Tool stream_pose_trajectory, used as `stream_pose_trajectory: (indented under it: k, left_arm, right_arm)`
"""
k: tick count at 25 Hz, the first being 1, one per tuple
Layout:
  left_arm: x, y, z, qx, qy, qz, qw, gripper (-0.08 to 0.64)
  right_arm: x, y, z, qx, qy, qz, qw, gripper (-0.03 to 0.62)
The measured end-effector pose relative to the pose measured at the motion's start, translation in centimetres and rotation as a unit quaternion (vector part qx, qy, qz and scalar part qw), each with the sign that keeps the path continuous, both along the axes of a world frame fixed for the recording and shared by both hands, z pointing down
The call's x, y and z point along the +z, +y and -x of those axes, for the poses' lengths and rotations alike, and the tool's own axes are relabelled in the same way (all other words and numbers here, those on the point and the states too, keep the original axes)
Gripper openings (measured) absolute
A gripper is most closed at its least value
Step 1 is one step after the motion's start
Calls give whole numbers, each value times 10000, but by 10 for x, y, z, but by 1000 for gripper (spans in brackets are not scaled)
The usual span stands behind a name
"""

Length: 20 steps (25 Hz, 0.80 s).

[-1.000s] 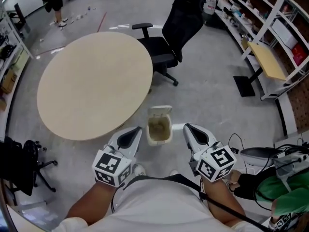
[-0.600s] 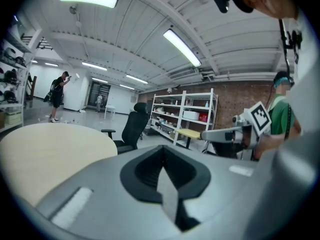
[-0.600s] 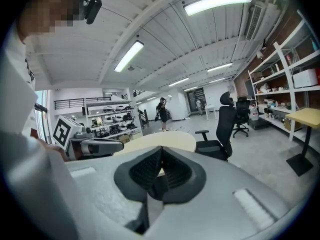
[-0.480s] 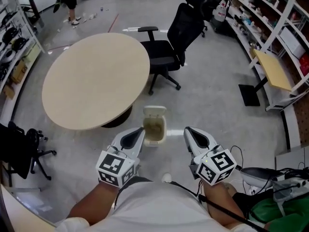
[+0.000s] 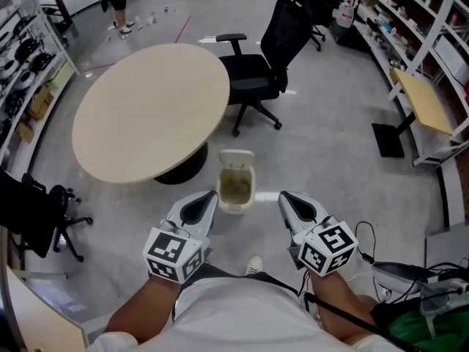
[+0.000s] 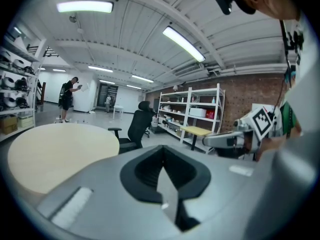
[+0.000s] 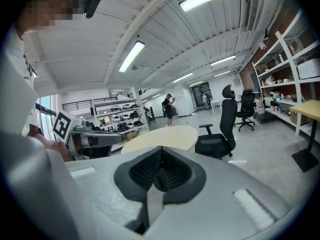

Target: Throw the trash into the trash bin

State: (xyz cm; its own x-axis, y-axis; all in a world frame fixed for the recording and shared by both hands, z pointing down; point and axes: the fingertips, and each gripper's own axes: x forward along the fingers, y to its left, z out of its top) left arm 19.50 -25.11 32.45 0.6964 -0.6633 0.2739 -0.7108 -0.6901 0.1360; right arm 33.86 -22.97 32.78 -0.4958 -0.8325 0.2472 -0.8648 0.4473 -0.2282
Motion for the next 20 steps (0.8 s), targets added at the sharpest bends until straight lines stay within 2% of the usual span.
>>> stream_pose_trajectory:
  k: [8, 13, 20]
  left_arm:
    - [-9, -14, 19, 151, -3, -54, 9999, 8]
    - [-4, -19, 37, 298, 157, 112, 9994, 8]
    - [-4, -19, 50, 453, 147, -27, 9989, 8]
  right_arm:
    - [-3, 0, 18, 304, -17, 6, 9995, 2]
    - [-5, -3, 40, 432, 31, -43, 9991, 2]
    - [-6, 0, 56, 541, 135, -44, 9984, 2]
